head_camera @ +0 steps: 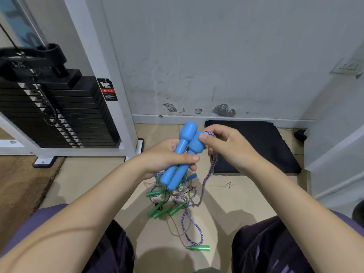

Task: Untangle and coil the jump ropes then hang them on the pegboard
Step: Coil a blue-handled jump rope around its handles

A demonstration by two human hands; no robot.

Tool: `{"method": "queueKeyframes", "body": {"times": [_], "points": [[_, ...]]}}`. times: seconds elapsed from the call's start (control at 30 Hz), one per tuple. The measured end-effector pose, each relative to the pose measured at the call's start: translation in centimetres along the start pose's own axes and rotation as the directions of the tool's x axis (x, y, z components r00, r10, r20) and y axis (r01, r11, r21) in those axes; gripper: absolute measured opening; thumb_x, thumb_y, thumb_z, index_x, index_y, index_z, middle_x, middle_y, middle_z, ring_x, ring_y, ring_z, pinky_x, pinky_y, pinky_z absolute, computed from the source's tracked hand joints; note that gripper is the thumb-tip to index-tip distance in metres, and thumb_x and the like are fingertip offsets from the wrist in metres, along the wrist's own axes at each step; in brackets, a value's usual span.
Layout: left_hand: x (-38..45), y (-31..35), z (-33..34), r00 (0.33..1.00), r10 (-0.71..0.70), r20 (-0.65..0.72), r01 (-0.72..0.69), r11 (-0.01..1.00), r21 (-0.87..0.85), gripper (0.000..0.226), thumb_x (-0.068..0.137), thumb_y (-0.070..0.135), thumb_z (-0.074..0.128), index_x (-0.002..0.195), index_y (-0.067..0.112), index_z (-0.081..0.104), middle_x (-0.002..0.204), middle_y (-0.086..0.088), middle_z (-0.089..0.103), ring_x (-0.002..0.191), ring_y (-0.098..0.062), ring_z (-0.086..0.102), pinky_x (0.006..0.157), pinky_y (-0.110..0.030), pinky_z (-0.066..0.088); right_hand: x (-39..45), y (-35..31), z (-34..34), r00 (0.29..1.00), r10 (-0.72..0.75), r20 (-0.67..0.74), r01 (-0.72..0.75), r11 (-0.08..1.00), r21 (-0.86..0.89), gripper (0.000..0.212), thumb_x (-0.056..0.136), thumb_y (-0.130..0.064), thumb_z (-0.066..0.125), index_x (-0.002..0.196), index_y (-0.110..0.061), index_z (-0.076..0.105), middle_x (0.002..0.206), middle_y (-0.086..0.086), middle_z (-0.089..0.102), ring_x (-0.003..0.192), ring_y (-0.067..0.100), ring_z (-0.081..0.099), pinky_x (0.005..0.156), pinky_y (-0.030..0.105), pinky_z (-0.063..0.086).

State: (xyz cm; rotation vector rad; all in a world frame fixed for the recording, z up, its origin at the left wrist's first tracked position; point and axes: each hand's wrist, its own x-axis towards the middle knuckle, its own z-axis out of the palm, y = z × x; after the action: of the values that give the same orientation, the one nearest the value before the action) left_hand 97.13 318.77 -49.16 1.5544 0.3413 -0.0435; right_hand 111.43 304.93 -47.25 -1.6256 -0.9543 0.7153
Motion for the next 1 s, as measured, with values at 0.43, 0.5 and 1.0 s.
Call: {"method": "queueKeyframes", "body": {"times": [0.43, 0.5, 1.0], "points": [[-0.7, 0.1, 0.5, 0.964, -0.023, 0.263, 0.081, 0.974, -0.211, 0.027, 0.089, 0.021, 0.063, 0.108, 0.008, 0.048, 0.075, -0.016, 0.062, 0.056, -0.026, 0.058, 0.057, -0.033, 0.049, -0.7, -0.8, 0.6, 0.994, -0.076, 0.081, 0.088, 0.983, -0.16, 0.052, 0.064, -0.067, 0.063, 0.112, -0.049, 0.055, 0.13, -0.008, 0.048, 0.115, 0.003, 0.049, 0.09, 0.014, 0.037], [-0.8, 0.2, 0.7, 0.971, -0.042, 0.236, 0.093, 0.973, -0.209, 0.026, 0.089, 0.021, 0.062, 0.106, 0.006, 0.05, 0.076, -0.015, 0.063, 0.055, -0.026, 0.059, 0.056, -0.032, 0.05, -0.5, -0.5, 0.5, 0.994, -0.104, 0.03, 0.108, 0.961, -0.253, 0.05, 0.063, -0.069, 0.062, 0.106, -0.043, 0.06, 0.125, -0.006, 0.046, 0.12, 0.001, 0.043, 0.092, 0.016, 0.037], [-1.1, 0.1, 0.4, 0.973, -0.101, 0.205, 0.131, 0.982, -0.138, 0.017, 0.084, 0.022, 0.068, 0.092, 0.01, 0.059, 0.076, -0.012, 0.066, 0.05, -0.02, 0.059, 0.05, -0.028, 0.05, 0.2, -0.1, -0.3, 0.999, -0.036, -0.028, 0.034, 0.996, -0.085, 0.016, 0.09, -0.038, 0.06, 0.088, -0.024, 0.069, 0.095, 0.03, 0.061, 0.073, 0.019, 0.05, 0.064, 0.036, 0.043]]}}
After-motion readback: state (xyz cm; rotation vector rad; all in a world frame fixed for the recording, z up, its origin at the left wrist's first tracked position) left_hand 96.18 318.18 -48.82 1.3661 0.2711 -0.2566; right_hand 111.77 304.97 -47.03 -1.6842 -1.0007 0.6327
